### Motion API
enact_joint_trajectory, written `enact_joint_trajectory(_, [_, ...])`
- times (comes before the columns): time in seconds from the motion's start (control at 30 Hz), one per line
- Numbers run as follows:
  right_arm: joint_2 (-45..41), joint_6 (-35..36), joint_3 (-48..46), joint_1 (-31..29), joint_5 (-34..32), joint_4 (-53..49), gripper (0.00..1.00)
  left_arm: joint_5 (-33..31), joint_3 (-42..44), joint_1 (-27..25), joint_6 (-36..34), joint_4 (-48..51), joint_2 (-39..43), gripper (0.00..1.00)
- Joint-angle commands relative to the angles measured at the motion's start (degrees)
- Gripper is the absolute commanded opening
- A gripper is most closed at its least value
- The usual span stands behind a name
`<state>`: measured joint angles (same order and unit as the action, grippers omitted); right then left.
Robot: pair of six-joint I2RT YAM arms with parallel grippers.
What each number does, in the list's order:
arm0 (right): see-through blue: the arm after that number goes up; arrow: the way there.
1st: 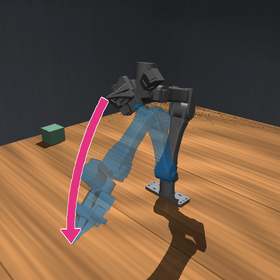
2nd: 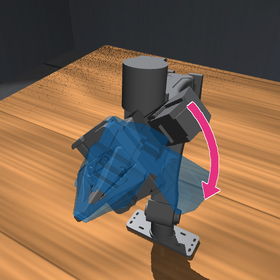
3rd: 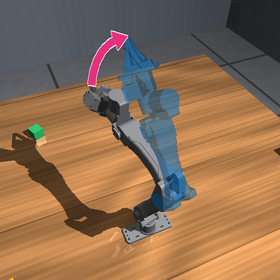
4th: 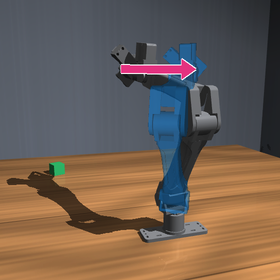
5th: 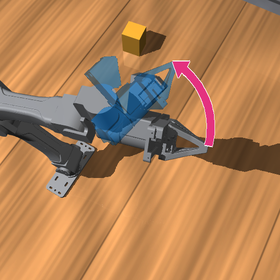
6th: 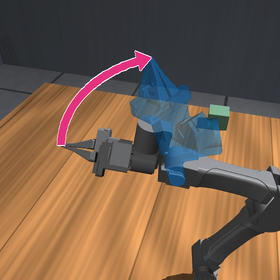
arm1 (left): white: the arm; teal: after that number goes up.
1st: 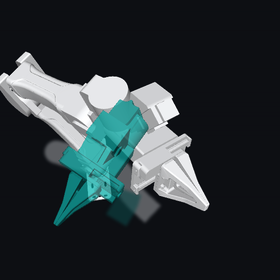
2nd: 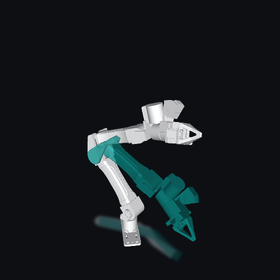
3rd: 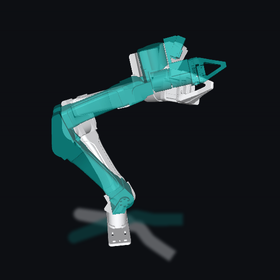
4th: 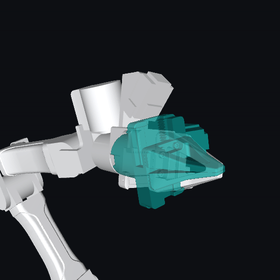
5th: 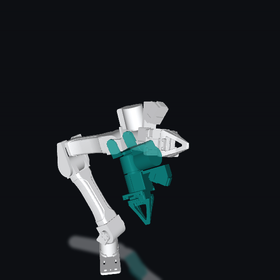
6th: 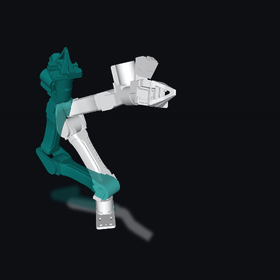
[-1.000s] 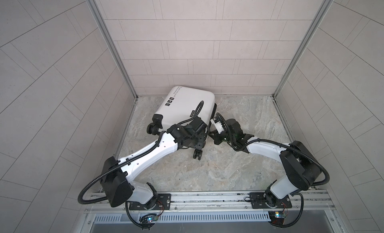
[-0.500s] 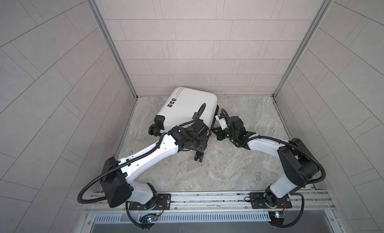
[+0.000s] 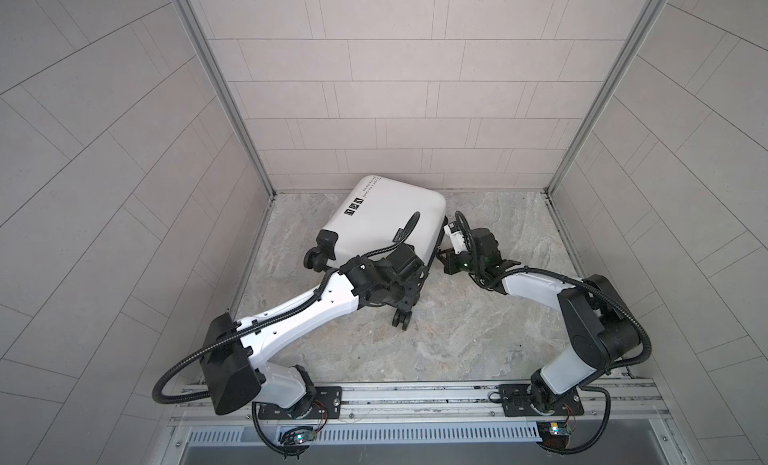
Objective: Pack the luggage
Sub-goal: 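Pull the zipper along the seam toward the far corner with the right gripper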
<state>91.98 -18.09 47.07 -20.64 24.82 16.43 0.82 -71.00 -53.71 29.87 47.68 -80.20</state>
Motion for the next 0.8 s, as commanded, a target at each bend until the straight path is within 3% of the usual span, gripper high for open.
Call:
enact_joint_trajectory(0.0, [-2.8, -0.6, -1.4, 3.1, -4.6, 1.4, 0.0, 1.3, -3.9, -2.3, -4.3, -2.3, 1.9, 0.0])
enact_joint_trajectory(0.5, [-5.9, -1.0, -4.1, 10.8, -4.2, 0.7, 0.0, 1.5, -6.1, -6.9, -7.7, -2.0, -1.4, 0.0])
enact_joint_trajectory(0.77, [-4.6, -2.7, -2.6, 15.1, -4.1, 0.6, 0.0, 2.2, -4.3, -7.0, -8.0, -1.4, 1.4, 0.0])
